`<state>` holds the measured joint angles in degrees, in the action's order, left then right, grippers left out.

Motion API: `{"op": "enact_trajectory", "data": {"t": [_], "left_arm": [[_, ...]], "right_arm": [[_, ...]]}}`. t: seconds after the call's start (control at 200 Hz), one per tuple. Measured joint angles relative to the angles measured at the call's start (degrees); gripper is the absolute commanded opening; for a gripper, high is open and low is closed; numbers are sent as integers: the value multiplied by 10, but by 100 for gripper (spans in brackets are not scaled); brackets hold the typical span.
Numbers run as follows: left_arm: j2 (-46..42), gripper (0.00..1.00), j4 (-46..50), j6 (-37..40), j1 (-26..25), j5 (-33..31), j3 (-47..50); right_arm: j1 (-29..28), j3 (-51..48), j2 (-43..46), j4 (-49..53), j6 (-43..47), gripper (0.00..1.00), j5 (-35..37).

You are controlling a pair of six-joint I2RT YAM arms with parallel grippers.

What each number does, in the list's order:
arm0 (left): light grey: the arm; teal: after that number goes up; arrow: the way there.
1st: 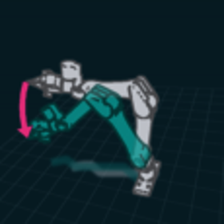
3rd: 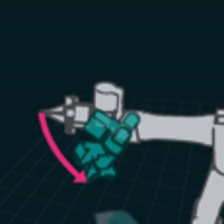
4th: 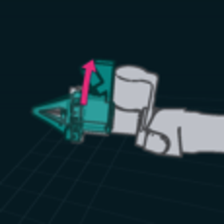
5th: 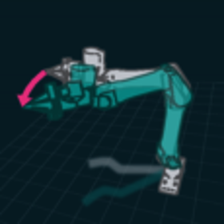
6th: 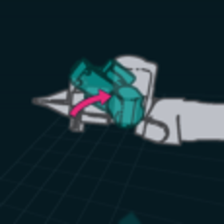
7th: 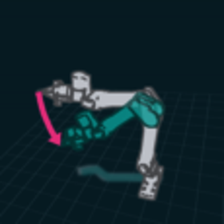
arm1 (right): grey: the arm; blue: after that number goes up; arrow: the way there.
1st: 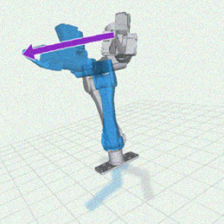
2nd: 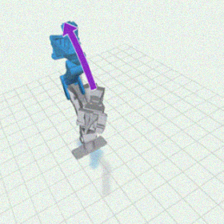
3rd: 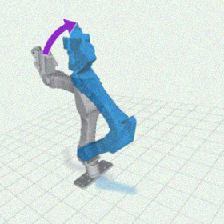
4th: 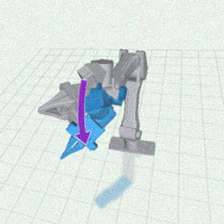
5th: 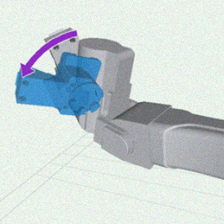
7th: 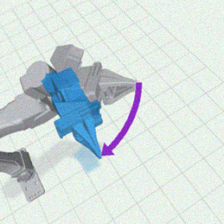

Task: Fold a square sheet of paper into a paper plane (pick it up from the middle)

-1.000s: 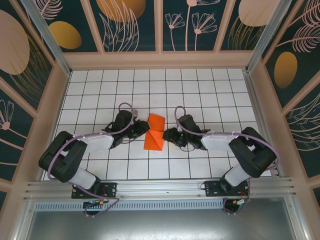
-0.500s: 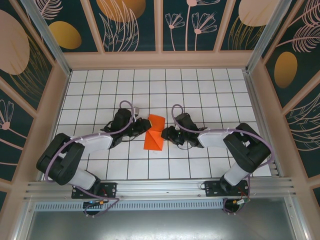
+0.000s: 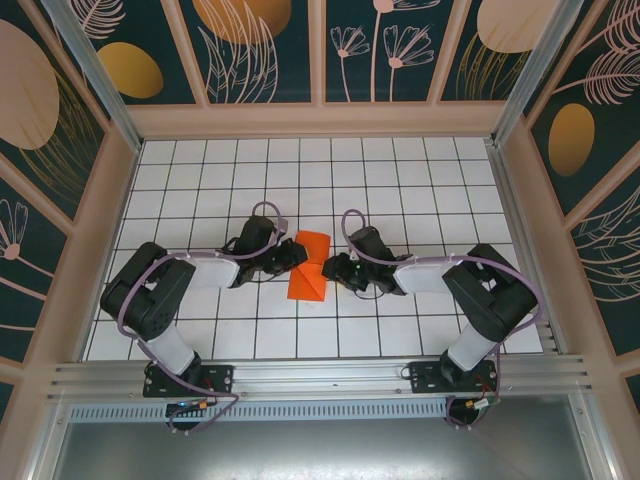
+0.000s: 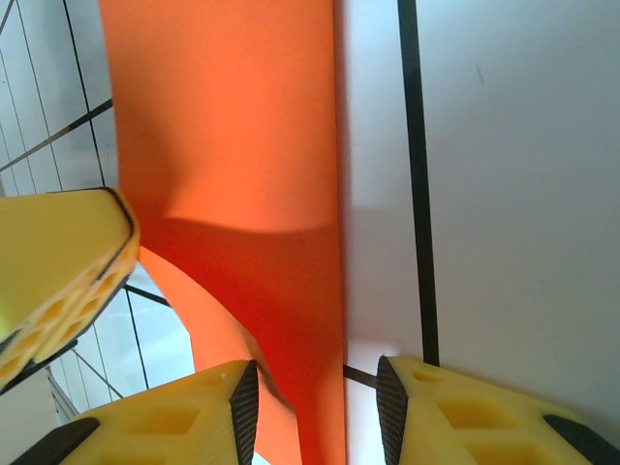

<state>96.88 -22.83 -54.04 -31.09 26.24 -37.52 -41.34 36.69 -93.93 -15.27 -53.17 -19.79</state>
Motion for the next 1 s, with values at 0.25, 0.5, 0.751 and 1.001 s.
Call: {"op": "enact_trajectory", "data": {"t": [0.25,0.5,0.751,1.001], "left_arm": [[4,13,13,14,0,-14,0],[30,15,16,20,0,-14,0],[33,16,16,20,0,-14,-2],[33,16,16,21,0,-14,-3]], "right_arm": [[0,0,-3,-5,-5,40,-2],[-5,13,-22,-13,-12,40,-9],[-7,19,-28,-15,-15,39,-9],[-7,19,-34,-28,-26,39,-13]]}}
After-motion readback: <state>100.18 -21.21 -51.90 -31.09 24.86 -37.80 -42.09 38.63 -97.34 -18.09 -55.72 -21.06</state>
